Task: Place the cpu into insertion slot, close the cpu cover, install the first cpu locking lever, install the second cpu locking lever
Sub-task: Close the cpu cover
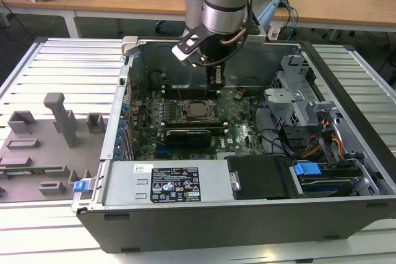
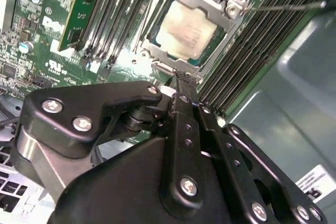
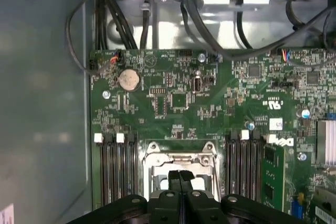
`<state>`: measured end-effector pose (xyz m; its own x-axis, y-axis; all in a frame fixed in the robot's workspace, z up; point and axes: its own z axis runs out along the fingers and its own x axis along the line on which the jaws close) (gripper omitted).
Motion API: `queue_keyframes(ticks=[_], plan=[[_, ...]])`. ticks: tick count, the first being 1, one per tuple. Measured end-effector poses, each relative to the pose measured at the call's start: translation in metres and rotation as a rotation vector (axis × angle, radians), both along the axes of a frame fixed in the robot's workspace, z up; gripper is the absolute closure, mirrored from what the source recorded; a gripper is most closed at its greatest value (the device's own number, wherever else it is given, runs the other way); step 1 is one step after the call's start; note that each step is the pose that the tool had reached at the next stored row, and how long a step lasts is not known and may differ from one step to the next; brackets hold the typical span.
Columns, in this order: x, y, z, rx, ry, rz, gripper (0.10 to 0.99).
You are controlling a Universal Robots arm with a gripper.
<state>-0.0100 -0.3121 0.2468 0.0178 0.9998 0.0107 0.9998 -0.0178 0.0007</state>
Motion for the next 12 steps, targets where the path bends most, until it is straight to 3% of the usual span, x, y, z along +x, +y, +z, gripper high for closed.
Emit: queue_keyframes(ticks=[2, 4, 8, 12], plan=[[-0.0057, 0.0, -0.0009, 0.001, -0.0118, 0.0, 0.98], [-0.0113, 0.0, -0.0031, 0.001, -0.0172, 0.0, 0.98], [-0.0172, -0.0002, -0.0096, 0.001, -0.0172, 0.001, 0.98], [-0.0174, -0.0002, -0.0096, 0.001, -0.0171, 0.002, 0.98]])
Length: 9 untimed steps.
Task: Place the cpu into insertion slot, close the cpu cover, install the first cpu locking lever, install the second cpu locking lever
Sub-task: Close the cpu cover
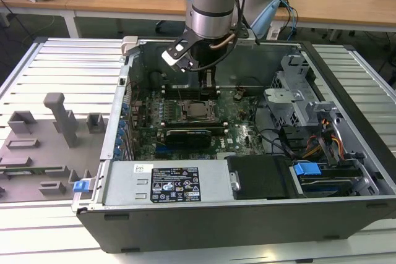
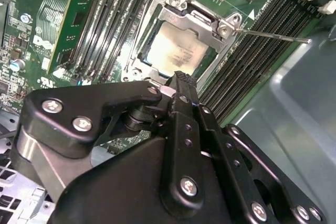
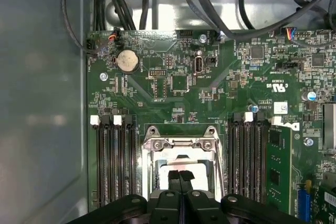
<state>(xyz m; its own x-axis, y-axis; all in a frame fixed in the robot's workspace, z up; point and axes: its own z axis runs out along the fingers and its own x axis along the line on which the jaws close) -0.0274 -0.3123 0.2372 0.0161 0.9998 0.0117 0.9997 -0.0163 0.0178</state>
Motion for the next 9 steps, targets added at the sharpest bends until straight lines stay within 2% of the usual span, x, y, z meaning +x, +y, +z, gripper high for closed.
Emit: queue_keyframes(ticks=[1, 3, 9], plan=[[0.0, 0.0, 0.0, 0.0, 0.0, 0.001, 0.98], [0.0, 0.0, -0.0001, 0.0, -0.0001, 0.089, 0.98], [-0.0001, 0.0, -0.0001, -0.002, 0.0001, 0.239, 0.98]])
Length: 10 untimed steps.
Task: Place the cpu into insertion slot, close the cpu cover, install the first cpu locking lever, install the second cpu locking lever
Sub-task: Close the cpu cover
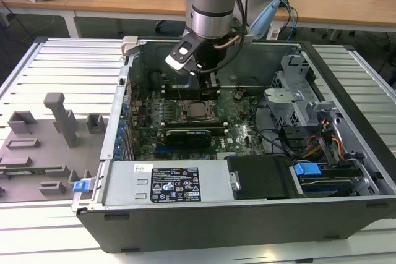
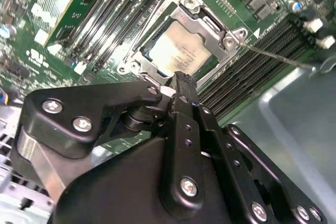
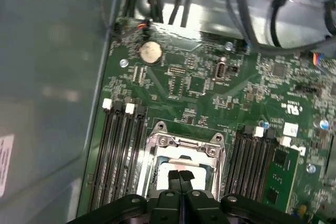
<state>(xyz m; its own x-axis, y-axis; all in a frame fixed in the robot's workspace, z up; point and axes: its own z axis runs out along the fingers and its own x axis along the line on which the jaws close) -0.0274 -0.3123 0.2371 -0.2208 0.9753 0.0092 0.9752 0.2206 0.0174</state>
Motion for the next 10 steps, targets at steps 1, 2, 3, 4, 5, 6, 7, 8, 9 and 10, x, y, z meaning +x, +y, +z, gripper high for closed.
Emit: queue_keyframes(ticks=[1, 2, 3, 4, 5, 6, 7, 8, 9, 10], plan=[[0.0, 0.0, 0.0, -0.001, 0.0, 0.031, 0.98], [0.0, 0.0, -0.0001, -0.001, 0.0, 0.069, 0.98], [0.0, 0.0, -0.0001, -0.002, 0.0, 0.109, 0.98], [0.0, 0.0, -0.0001, -0.002, 0.0, 0.125, 0.98], [0.0, 0.0, -0.0001, -0.002, 0.0, 0.144, 0.98], [0.0, 0.0, -0.0001, -0.003, 0.0, 0.17, 0.98], [0.0, 0.0, -0.0002, -0.004, 0.0, 0.187, 0.98], [0.0, 0.0, -0.0002, -0.005, 0.0, 0.218, 0.98], [0.0001, 0.0, -0.0002, -0.006, 0.0001, 0.235, 0.98], [0.0001, 0.0001, -0.0001, -0.007, 0.0002, 0.253, 0.98]])
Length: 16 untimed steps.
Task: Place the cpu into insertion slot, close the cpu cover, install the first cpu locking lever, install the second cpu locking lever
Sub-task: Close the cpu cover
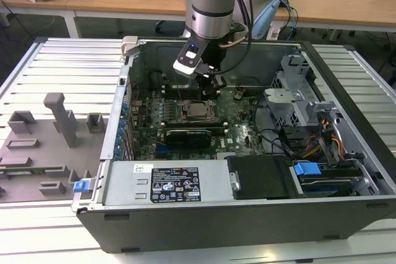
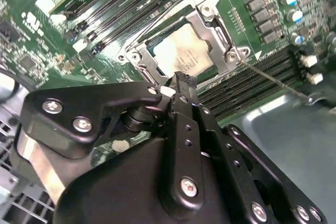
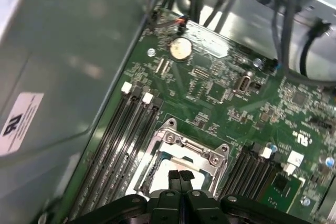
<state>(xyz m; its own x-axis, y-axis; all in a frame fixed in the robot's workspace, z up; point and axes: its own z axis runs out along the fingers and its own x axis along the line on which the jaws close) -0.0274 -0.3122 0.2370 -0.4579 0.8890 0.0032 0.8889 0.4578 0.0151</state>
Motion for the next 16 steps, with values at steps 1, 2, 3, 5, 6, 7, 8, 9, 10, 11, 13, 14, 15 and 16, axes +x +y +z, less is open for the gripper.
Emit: queue_keyframes(ticks=[1, 2, 3, 5, 6, 7, 8, 9, 10, 11, 13, 14, 15, 16], plan=[[0.0, 0.0, 0.0, -0.001, 0.0, 0.02, 0.98], [0.0, 0.0, 0.0, -0.002, 0.0, 0.038, 0.98], [0.0, 0.0, 0.0, -0.003, 0.0, 0.062, 0.98], [0.0, 0.0, 0.0, -0.005, 0.0, 0.099, 0.98], [0.0, 0.0, 0.0, -0.006, 0.0, 0.119, 0.98], [0.0, 0.0, 0.0, -0.007, 0.0, 0.148, 0.98], [0.0, 0.0, 0.0, -0.009, 0.0, 0.178, 0.98], [0.0, 0.0001, 0.0, -0.01, 0.0, 0.197, 0.98], [0.0, 0.0001, 0.0, -0.01, 0.0, 0.215, 0.98], [0.0, 0.0002, 0.0, -0.012, 0.0, 0.238, 0.98], [0.0, 0.0005, 0.0, -0.015, 0.0001, 0.286, 0.98], [0.0, 0.0005, 0.0, -0.016, 0.0001, 0.303, 0.98], [0.0, 0.0006, 0.0, -0.017, 0.0001, 0.321, 0.98], [0.0, 0.0006, 0.0, -0.018, 0.0001, 0.349, 0.98]])
